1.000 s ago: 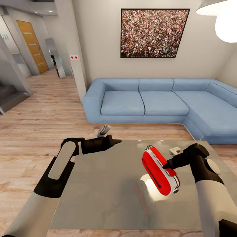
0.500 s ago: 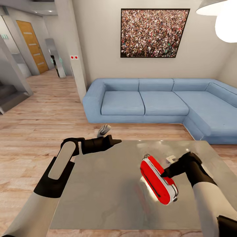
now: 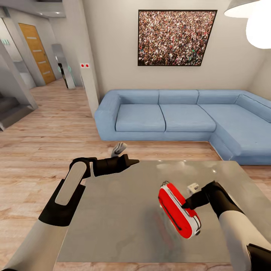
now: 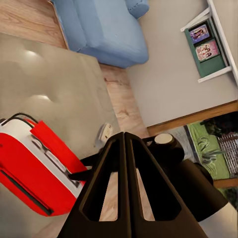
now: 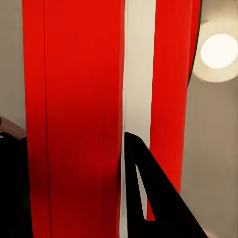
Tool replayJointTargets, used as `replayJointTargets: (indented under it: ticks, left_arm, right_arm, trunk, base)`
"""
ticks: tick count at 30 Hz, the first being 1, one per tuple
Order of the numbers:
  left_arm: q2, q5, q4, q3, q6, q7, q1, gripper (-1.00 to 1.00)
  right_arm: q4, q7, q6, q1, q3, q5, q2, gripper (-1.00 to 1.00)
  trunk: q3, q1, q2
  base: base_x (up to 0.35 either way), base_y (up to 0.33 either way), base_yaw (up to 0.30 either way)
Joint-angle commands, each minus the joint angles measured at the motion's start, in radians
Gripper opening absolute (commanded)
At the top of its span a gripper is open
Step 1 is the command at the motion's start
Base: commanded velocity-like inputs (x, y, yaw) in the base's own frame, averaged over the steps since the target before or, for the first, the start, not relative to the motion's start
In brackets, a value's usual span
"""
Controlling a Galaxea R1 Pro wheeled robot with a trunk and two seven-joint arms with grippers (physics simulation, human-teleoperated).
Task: Turn on the radio receiver that's on the table in the living room.
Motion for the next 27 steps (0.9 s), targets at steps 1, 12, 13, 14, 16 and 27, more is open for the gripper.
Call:
replayJointTargets:
  ticks: [1, 12, 13, 14, 16, 27]
  left_arm:
    - [0.0, 0.0, 0.0, 0.0, 0.0, 0.0, 0.0, -1.0]
    - [0.0, 0.0, 0.0, 0.0, 0.0, 0.0, 0.0, -1.0]
    - [0.0, 0.001, 0.0, 0.0, 0.0, 0.0, 0.0, -1.0]
    - [0.0, 0.0, 0.0, 0.0, 0.0, 0.0, 0.0, -1.0]
    - [0.0, 0.001, 0.0, 0.0, 0.0, 0.0, 0.0, -1.0]
    - [0.0, 0.001, 0.0, -0.001, 0.0, 0.0, 0.0, -1.0]
  right_arm:
    - [0.005, -0.007, -0.005, 0.0, 0.0, -0.007, 0.0, -1.0]
    - [0.06, -0.07, -0.043, 0.0, 0.0, -0.052, -0.001, -1.0]
    - [0.062, -0.071, -0.044, 0.0, 0.0, -0.053, -0.001, -1.0]
    - [0.063, -0.072, -0.046, 0.0, 0.0, -0.053, -0.001, -1.0]
    - [0.064, -0.076, -0.047, 0.0, 0.0, -0.053, -0.001, -1.0]
    - [0.11, -0.141, -0.109, 0.0, -0.001, -0.056, 0.005, -1.0]
  trunk:
    - [0.0, 0.0, 0.0]
    - [0.0, 0.0, 0.0]
    - [0.0, 0.0, 0.0]
    - [0.0, 0.0, 0.0]
    - [0.0, 0.0, 0.0]
    - [0.0, 0.0, 0.0]
  base:
    - [0.0, 0.0, 0.0]
    - [0.0, 0.0, 0.0]
    - [0.0, 0.0, 0.0]
    - [0.0, 0.0, 0.0]
    - [0.0, 0.0, 0.0]
    - [0.0, 0.0, 0.0]
